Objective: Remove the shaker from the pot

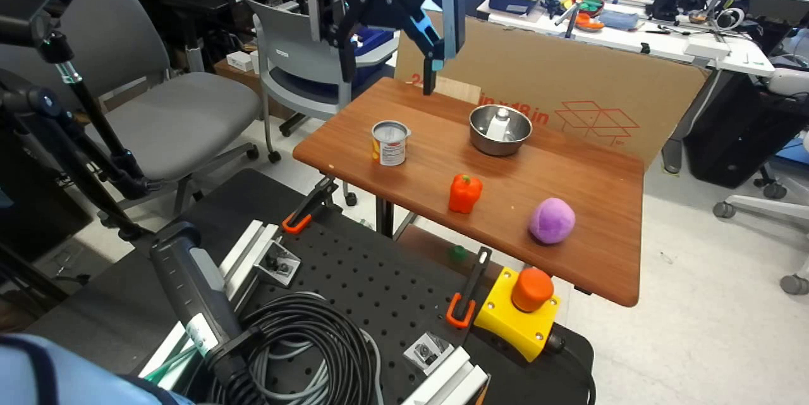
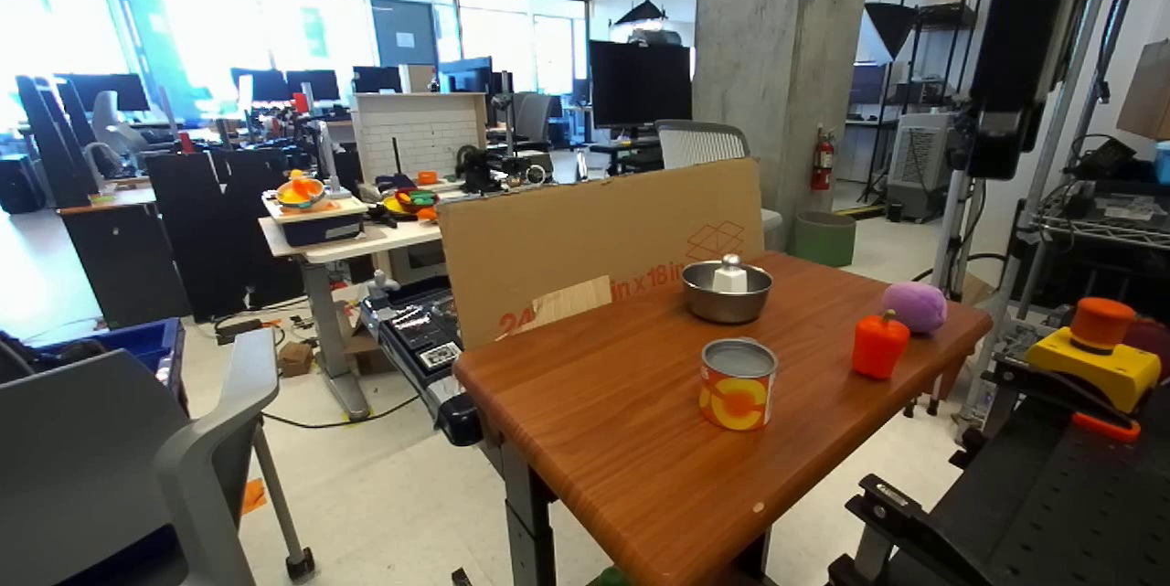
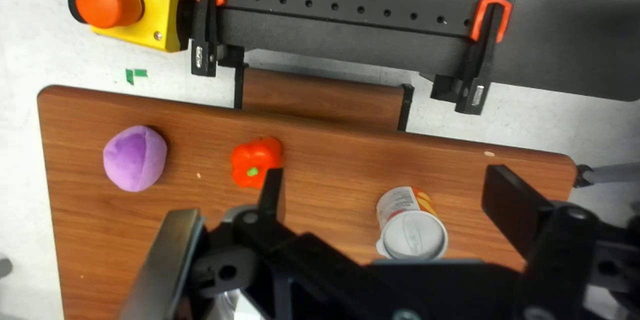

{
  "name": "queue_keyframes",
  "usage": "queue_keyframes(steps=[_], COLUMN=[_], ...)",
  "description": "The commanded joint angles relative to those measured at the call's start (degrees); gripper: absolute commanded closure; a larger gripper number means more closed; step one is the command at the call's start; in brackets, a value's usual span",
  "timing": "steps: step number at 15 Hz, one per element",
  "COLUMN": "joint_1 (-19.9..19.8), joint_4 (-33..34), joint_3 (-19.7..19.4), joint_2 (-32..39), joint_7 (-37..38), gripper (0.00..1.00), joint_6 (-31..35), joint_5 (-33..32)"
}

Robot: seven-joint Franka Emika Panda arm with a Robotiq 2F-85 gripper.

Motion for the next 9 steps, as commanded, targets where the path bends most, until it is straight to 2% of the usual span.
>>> queue_keyframes(steps=[1, 4, 6, 9], joint_1=[-4.11, -5.38, -4.82, -2.75], joint_4=[7.39, 15.11, 22.03, 31.06], joint_3=[3.29, 2.98, 1.23, -2.18], joint_2=[14.52, 25.13, 32.24, 39.67], joint_7=[9.79, 18.59, 23.32, 28.3], gripper=[0.0, 0.0, 0.0, 0.0], joint_6=[0.51, -1.2, -2.32, -3.04], joint_5=[-6.63, -14.39, -18.58, -20.56])
